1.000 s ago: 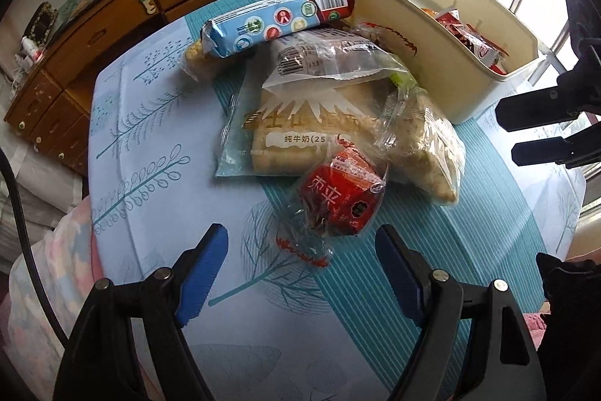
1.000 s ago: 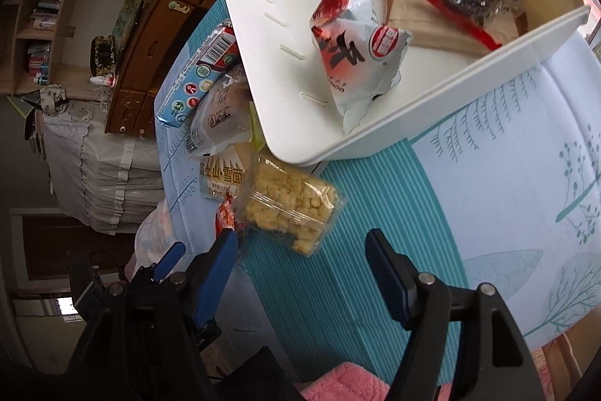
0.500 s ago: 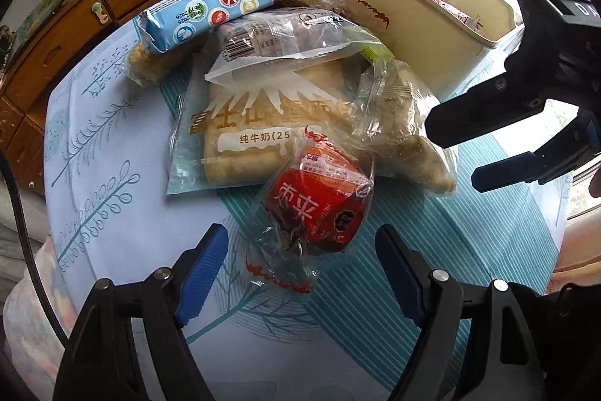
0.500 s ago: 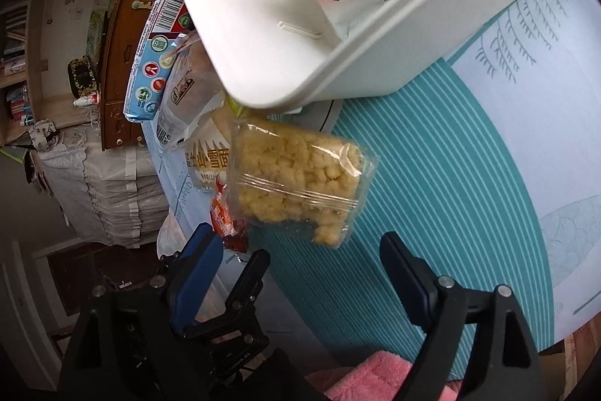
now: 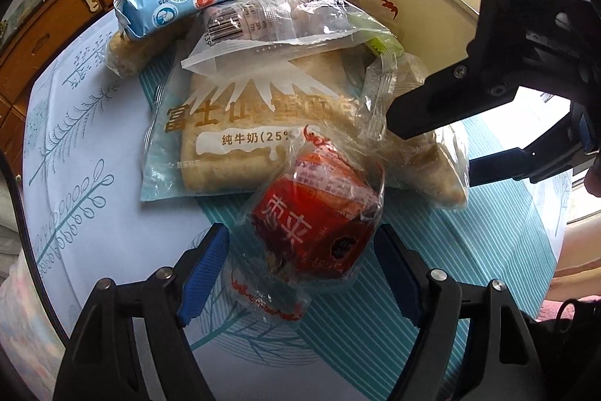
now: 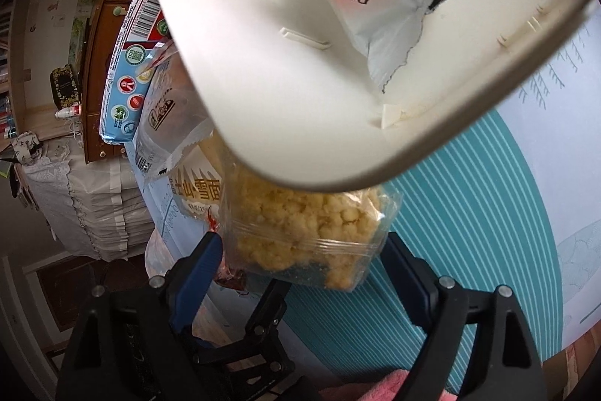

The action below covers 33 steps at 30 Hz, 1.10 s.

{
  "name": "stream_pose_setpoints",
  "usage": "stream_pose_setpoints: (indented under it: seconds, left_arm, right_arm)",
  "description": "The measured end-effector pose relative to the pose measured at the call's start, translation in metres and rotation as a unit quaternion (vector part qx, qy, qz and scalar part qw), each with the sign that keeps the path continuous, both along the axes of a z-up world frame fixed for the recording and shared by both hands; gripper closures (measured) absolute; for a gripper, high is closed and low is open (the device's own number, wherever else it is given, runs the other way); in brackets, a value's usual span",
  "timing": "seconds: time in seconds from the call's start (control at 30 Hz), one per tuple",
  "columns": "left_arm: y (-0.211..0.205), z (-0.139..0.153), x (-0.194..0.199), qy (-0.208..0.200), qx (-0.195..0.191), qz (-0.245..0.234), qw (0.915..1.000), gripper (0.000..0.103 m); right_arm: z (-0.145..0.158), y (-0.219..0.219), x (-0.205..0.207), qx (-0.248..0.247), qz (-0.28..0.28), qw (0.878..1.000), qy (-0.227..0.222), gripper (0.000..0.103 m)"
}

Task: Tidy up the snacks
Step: 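Lift the puffs bag with the right gripper while the left grasps the red snack bag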

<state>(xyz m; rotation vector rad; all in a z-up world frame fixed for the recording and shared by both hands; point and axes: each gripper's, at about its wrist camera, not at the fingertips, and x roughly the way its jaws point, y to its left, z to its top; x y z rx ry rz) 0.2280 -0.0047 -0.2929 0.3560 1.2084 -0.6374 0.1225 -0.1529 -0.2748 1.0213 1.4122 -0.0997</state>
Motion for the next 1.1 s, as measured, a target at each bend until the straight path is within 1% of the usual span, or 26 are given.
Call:
stream_pose_setpoints:
  seconds: [0.07,0.2,0.27,0.3,0.33,0.37,0.4,0.67,0.8,0.93,1.1]
  left_arm:
    - [-0.003,-0.002,0.003,-0.002,-0.002,0.003,1.0000,0.025]
    - [-0.009,-0.001,0.007,-0.011,-0.004,0.018,0.9998,0.037]
    - [-0.010,-0.001,0.010,-0.010,-0.005,0.020,0.9997,0.040]
    - [-0.010,0.000,0.010,-0.010,-0.006,0.017,0.9998,0.043]
    - [-0.010,0.000,0.010,-0.010,-0.007,0.015,0.9998,0.044]
    - [-0.011,0.001,0.010,-0.009,-0.009,0.012,0.9998,0.049]
    - [-0.010,0.002,0.011,-0.008,-0.011,0.010,0.9999,0.050]
    - [-0.004,0.008,0.008,-0.002,-0.016,0.014,0.9998,0.052]
    - [0.003,0.012,0.010,-0.014,-0.009,0.025,0.9996,0.052]
    - [0.013,0.020,0.010,-0.017,-0.009,0.046,0.9987,0.052]
    - [0.028,0.034,0.007,-0.025,-0.008,0.078,0.9966,0.052]
  right_arm:
    - [-0.001,-0.002,0.000,-0.007,-0.004,1.000,0.004,0.016]
    - [-0.002,-0.005,0.001,-0.018,-0.013,1.000,0.011,0.016]
    - [-0.002,-0.004,0.003,-0.021,-0.011,1.000,0.009,0.017]
    - [-0.001,-0.004,0.004,-0.022,-0.012,1.000,0.007,0.019]
    - [-0.001,-0.004,0.004,-0.022,-0.013,1.000,0.003,0.028]
    - [0.000,-0.002,0.005,-0.018,-0.012,1.000,0.000,0.030]
    - [0.001,-0.002,0.006,-0.019,-0.011,1.000,0.000,0.031]
    - [0.002,-0.002,-0.001,-0.016,-0.013,1.000,-0.001,0.033]
    - [0.005,-0.001,-0.002,-0.018,-0.011,1.000,-0.004,0.033]
    - [0.010,0.001,-0.004,-0.016,-0.005,1.000,-0.010,0.033]
    - [0.019,0.009,-0.005,-0.004,0.013,0.999,-0.029,0.034]
